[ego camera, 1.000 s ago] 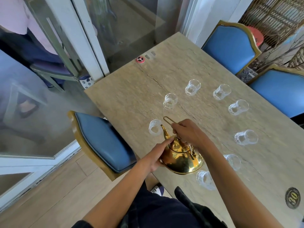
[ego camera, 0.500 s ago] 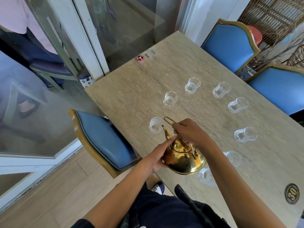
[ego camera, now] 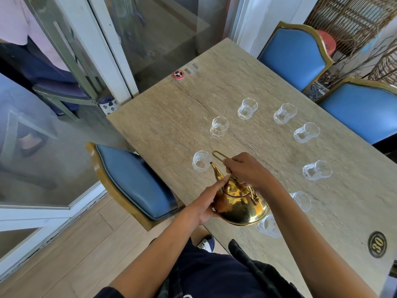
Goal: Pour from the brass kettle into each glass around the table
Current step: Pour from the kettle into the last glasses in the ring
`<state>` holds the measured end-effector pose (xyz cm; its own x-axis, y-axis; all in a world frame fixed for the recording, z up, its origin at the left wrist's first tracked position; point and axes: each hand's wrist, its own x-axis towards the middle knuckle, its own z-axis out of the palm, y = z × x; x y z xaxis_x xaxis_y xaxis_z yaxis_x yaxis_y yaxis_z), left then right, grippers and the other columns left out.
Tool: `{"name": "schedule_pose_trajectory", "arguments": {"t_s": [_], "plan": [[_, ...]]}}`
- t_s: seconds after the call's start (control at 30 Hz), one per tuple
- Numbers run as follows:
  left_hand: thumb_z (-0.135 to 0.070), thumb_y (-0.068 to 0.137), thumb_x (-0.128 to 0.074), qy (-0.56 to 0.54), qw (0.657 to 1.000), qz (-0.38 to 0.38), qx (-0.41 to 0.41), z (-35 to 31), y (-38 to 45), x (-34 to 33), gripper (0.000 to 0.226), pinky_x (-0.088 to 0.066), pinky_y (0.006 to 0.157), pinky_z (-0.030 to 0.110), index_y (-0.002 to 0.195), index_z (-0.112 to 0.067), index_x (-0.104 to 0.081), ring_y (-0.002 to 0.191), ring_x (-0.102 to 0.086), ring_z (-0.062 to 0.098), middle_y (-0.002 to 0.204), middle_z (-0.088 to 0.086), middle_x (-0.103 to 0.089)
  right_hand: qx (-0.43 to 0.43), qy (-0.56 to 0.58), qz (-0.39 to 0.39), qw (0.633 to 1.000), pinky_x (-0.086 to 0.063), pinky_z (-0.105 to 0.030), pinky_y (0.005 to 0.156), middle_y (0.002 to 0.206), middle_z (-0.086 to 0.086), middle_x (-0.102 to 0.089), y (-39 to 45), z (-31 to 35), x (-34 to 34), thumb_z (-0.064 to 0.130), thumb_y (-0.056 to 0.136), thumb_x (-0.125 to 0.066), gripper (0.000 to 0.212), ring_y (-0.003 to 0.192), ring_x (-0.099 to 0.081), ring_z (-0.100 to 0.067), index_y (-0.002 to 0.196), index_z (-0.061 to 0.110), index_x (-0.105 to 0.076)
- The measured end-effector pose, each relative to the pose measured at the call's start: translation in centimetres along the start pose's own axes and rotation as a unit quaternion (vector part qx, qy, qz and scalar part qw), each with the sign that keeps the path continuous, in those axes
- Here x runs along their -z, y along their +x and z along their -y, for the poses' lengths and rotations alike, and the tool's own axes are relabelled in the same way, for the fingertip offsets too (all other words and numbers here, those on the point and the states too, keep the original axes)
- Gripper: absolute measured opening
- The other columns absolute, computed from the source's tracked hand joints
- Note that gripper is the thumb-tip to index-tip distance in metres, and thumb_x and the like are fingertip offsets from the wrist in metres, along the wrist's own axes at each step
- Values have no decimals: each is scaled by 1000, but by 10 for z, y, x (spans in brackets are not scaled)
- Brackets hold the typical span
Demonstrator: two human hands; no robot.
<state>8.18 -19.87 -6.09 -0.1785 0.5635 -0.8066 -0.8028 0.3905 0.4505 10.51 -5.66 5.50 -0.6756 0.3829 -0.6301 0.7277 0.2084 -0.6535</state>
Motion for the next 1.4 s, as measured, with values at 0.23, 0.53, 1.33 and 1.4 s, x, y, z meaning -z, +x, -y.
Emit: {"name": "schedule_pose_trajectory", "arguments": {"t_s": [0.23,0.53,1.33,1.4], "plan": [[-61,107,-60,-5,1000,-2,2,-3,0,-3,38,-48,124,64,134,-34,-62,147,-53,37,126,-1,-64,4,0,-3,1000,-23,-23,45,51,-3,-35,-2,2,3,21,101,-53,37,42,-26,-14,67,6,-57],[-60,107,-61,-12,1000,-9,2,-7,-4,-2,25,-50,123,63,117,-38,-65,137,-56,34,123,-1,-63,3,-13,1,1000,-25,-21,43,50,-2,-37,-1,8,4,23,101,-54,39,40,-28,-13,64,9,-57],[-60,106,-63,-20,1000,-12,8,-7,-3,-5,27,-50,122,63,121,-37,-64,137,-55,35,126,1,-62,0,-20,-2,1000,-25,-20,43,51,-3,-36,-2,7,5,22,100,-53,36,39,-28,-13,67,8,-56],[-61,105,-65,-19,1000,-10,6,-6,-3,-5,33,-51,121,63,127,-37,-63,138,-55,35,129,2,-62,-1,-24,-3,1000,-26,-20,43,51,-2,-37,-2,7,5,23,101,-53,38,39,-28,-12,65,9,-56]]}}
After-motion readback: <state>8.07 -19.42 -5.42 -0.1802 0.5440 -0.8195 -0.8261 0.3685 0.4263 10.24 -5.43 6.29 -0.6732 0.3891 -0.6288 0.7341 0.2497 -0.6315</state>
